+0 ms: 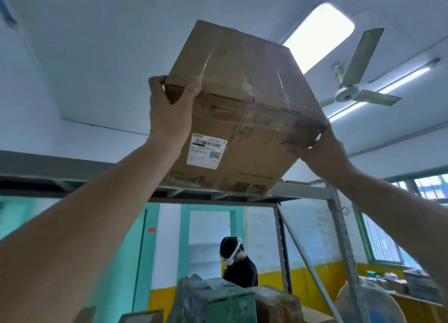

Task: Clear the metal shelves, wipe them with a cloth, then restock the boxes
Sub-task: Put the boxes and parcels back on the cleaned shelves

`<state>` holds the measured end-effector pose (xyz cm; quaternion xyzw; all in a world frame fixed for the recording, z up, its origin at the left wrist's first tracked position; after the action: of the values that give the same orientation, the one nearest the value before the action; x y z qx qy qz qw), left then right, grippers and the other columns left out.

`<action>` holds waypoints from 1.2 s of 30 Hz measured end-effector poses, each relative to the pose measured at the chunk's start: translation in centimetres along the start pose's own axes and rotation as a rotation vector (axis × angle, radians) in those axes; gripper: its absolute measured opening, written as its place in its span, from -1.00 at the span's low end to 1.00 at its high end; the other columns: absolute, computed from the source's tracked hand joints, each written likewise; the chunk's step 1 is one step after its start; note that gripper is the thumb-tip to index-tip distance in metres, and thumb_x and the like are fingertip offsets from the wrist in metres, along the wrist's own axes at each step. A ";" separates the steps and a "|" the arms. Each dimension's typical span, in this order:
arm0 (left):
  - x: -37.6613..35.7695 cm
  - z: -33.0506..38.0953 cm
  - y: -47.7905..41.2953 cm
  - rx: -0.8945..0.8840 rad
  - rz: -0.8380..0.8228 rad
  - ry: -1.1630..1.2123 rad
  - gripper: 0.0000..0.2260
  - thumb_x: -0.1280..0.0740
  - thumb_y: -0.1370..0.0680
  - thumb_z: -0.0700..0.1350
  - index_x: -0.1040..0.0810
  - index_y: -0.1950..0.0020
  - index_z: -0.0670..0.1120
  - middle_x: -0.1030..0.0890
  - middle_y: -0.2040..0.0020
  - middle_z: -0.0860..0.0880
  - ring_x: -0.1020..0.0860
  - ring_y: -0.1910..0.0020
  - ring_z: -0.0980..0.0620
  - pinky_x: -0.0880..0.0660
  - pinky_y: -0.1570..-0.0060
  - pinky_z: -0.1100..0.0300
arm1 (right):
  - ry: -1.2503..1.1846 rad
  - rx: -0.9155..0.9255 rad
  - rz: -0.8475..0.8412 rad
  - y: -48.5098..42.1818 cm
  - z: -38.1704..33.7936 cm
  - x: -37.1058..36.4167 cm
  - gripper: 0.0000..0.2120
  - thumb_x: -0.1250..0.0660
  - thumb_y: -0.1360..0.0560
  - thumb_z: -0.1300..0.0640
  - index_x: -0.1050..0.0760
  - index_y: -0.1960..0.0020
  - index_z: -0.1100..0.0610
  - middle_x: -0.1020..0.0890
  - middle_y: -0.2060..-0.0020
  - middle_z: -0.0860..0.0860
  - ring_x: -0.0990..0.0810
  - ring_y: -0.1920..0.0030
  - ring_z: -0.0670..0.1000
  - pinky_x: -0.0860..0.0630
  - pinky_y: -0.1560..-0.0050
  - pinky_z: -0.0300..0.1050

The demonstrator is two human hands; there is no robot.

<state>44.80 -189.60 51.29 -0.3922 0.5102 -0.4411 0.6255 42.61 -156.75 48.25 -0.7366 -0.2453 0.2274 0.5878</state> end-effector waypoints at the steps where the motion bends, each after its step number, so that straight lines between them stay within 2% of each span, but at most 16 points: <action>1: -0.7 -0.3 -0.7 -0.021 0.004 -0.025 -0.53 -0.40 -0.50 0.23 -0.32 -0.28 0.08 -0.55 -0.19 -0.02 -0.61 -0.09 0.04 -0.64 -0.05 0.02 | -0.023 0.006 -0.003 -1.0 0.8 -0.2 -0.20 -0.61 -0.37 -0.07 -0.23 -0.45 -0.10 -0.61 -0.07 -0.06 -0.62 -0.05 0.10 -0.63 0.03 0.02; 2: -1.4 -0.6 -1.4 -0.039 0.004 -0.057 -0.51 -0.39 -0.48 0.27 -0.31 -0.28 0.09 -0.55 -0.19 -0.03 -0.60 -0.09 0.04 -0.64 -0.06 0.01 | -0.066 0.018 -0.012 -1.9 1.4 -0.7 -0.20 -0.62 -0.36 -0.05 -0.24 -0.45 -0.10 -0.61 -0.08 -0.04 -0.62 -0.06 0.09 -0.64 0.05 0.00; 6: -3.1 -1.6 -3.2 -0.083 0.021 -0.154 -0.42 -0.35 -0.47 0.34 -0.27 -0.33 0.08 -0.50 -0.24 -0.05 -0.58 -0.13 0.00 -0.61 -0.05 0.06 | -0.232 0.019 -0.023 -4.9 3.4 -2.7 -0.18 -0.59 -0.25 -0.23 -0.29 -0.40 -0.20 -0.65 -0.14 -0.05 -0.66 -0.11 0.08 -0.66 -0.02 0.25; 8: -4.3 -2.6 -3.2 -0.147 0.013 -0.234 -0.43 -0.32 -0.54 0.29 -0.25 -0.42 0.05 -0.43 -0.32 -0.06 -0.53 -0.17 0.02 -0.54 -0.05 0.18 | -0.265 -0.010 -0.023 -5.6 5.2 -4.0 -0.29 -0.58 -0.35 -0.20 -0.36 -0.39 -0.10 -0.65 -0.16 -0.10 -0.66 -0.12 0.02 -0.66 -0.08 0.21; 10: -5.1 -4.3 -2.4 -0.241 -0.009 -0.342 -0.39 -0.32 -0.58 0.23 -0.18 -0.53 0.06 -0.34 -0.42 -0.05 -0.45 -0.22 0.07 -0.47 -0.14 0.17 | -0.364 -0.063 -0.032 -5.3 7.2 -5.8 -0.39 -0.57 -0.41 -0.13 -0.45 -0.37 0.00 -0.66 -0.17 -0.12 -0.66 -0.14 0.01 -0.65 -0.12 0.21; 12: -5.4 -6.4 -1.8 -0.341 -0.030 -0.447 -0.30 -0.34 -0.58 0.20 -0.05 -0.61 0.10 -0.26 -0.51 -0.01 -0.36 -0.26 0.15 -0.39 -0.19 0.19 | -0.484 -0.086 -0.035 -5.1 8.8 -8.2 -0.37 -0.57 -0.37 -0.17 -0.47 -0.35 0.02 -0.66 -0.16 -0.12 -0.65 -0.17 0.04 -0.65 -0.10 0.21; 14: -4.8 -8.4 -1.8 -0.382 -0.059 -0.498 -0.20 -0.38 -0.55 0.21 0.03 -0.63 0.14 -0.22 -0.56 0.06 -0.34 -0.32 0.19 -0.39 -0.18 0.21 | -0.572 -0.118 -0.033 -4.4 9.6 -10.4 -0.33 -0.56 -0.40 -0.15 -0.39 -0.38 0.03 -0.62 -0.15 -0.13 -0.64 -0.14 -0.01 -0.68 -0.07 0.08; 16: -3.5 -10.5 -1.6 -0.311 -0.125 -0.495 -0.17 -0.42 -0.50 0.26 0.03 -0.60 0.22 -0.27 -0.55 0.12 -0.42 -0.37 0.12 -0.48 -0.21 0.12 | -0.571 -0.145 -0.089 -2.7 10.4 -12.6 -0.38 -0.53 -0.47 -0.05 -0.29 -0.38 0.02 -0.56 -0.11 -0.20 -0.61 -0.07 -0.10 -0.67 0.03 -0.14; 18: -2.1 -13.5 -0.2 -0.185 -0.181 -0.500 -0.17 -0.45 -0.45 0.26 -0.03 -0.57 0.25 -0.38 -0.49 0.16 -0.49 -0.33 0.11 -0.51 -0.24 0.10 | -0.521 -0.189 -0.227 -0.8 12.6 -15.5 -0.41 -0.54 -0.45 -0.02 -0.30 -0.33 0.01 -0.57 -0.09 -0.18 -0.64 -0.08 -0.05 -0.67 -0.05 -0.06; 20: -0.9 -16.2 1.7 -0.071 -0.202 -0.533 -0.18 -0.46 -0.42 0.22 -0.09 -0.55 0.20 -0.46 -0.40 0.15 -0.52 -0.19 0.23 -0.49 -0.20 0.26 | -0.516 -0.218 -0.335 0.2 14.5 -17.7 -0.41 -0.57 -0.38 -0.02 -0.36 -0.28 0.03 -0.64 -0.10 -0.10 -0.67 -0.10 -0.01 -0.65 -0.16 0.08; 21: -0.6 -16.9 2.4 -0.025 -0.202 -0.551 -0.19 -0.44 -0.41 0.23 -0.11 -0.55 0.18 -0.51 -0.35 0.14 -0.52 -0.13 0.26 -0.49 -0.20 0.26 | -0.523 -0.221 -0.355 0.0 15.1 -18.4 -0.41 -0.58 -0.36 -0.03 -0.39 -0.28 0.03 -0.66 -0.10 -0.09 -0.68 -0.08 -0.05 -0.64 -0.18 0.09; 24: 0.0 -17.6 2.0 0.059 -0.149 -0.664 -0.24 -0.33 -0.44 0.30 -0.14 -0.55 0.12 -0.56 -0.20 0.11 -0.55 -0.01 0.10 -0.45 -0.23 0.08 | -0.506 -0.153 -0.385 -1.5 14.6 -19.6 -0.36 -0.54 -0.32 -0.17 -0.42 -0.30 0.00 -0.67 -0.10 -0.12 -0.67 -0.03 -0.11 -0.65 -0.14 -0.02; 26: 0.4 -17.6 0.7 0.084 -0.124 -0.724 -0.27 -0.29 -0.47 0.33 -0.17 -0.54 0.08 -0.55 -0.19 0.08 -0.55 -0.05 -0.01 -0.44 -0.17 0.08 | -0.436 -0.120 -0.348 -2.7 13.8 -19.9 -0.34 -0.50 -0.34 -0.27 -0.42 -0.32 0.00 -0.65 -0.10 -0.11 -0.64 -0.05 -0.05 -0.63 -0.11 -0.05; 30: 1.1 -18.5 -1.5 0.133 -0.081 -0.792 -0.26 -0.24 -0.46 0.43 -0.23 -0.53 0.09 -0.54 -0.23 0.06 -0.51 -0.14 -0.04 -0.40 -0.19 0.06 | -0.343 -0.110 -0.305 -3.6 13.4 -22.0 -0.17 -0.31 -0.25 -0.52 -0.41 -0.32 0.01 -0.63 -0.08 -0.08 -0.63 -0.05 0.01 -0.63 -0.09 0.01; 34: 1.2 -19.9 -2.3 0.163 -0.112 -0.880 -0.27 -0.16 -0.48 0.46 -0.25 -0.53 0.07 -0.53 -0.31 0.02 -0.51 -0.27 -0.11 -0.41 -0.31 -0.05 | -0.263 -0.153 -0.271 -3.4 14.6 -24.0 -0.27 -0.23 -0.39 -0.52 -0.43 -0.23 0.06 -0.61 -0.01 -0.04 -0.58 0.04 0.00 -0.52 0.14 -0.12; 36: 1.4 -20.6 -2.6 0.174 -0.144 -0.922 -0.27 -0.11 -0.51 0.45 -0.25 -0.54 0.04 -0.52 -0.37 -0.04 -0.49 -0.31 -0.14 -0.39 -0.31 -0.03 | -0.184 -0.143 -0.251 -3.6 15.0 -24.8 -0.22 -0.11 -0.40 -0.58 -0.46 -0.21 0.07 -0.61 0.02 -0.02 -0.58 0.07 0.01 -0.54 0.13 -0.08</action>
<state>24.24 -192.56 49.80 -0.5274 0.1120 -0.3044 0.7853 13.70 -160.36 49.82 -0.7163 -0.4038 0.2004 0.5326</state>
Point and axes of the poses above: each hand's wrist, its own y-axis away from the middle knuckle, its own x-axis out of the back of the hand, z = x × y, the point moved 3 cm from there along -y, towards the middle knuckle
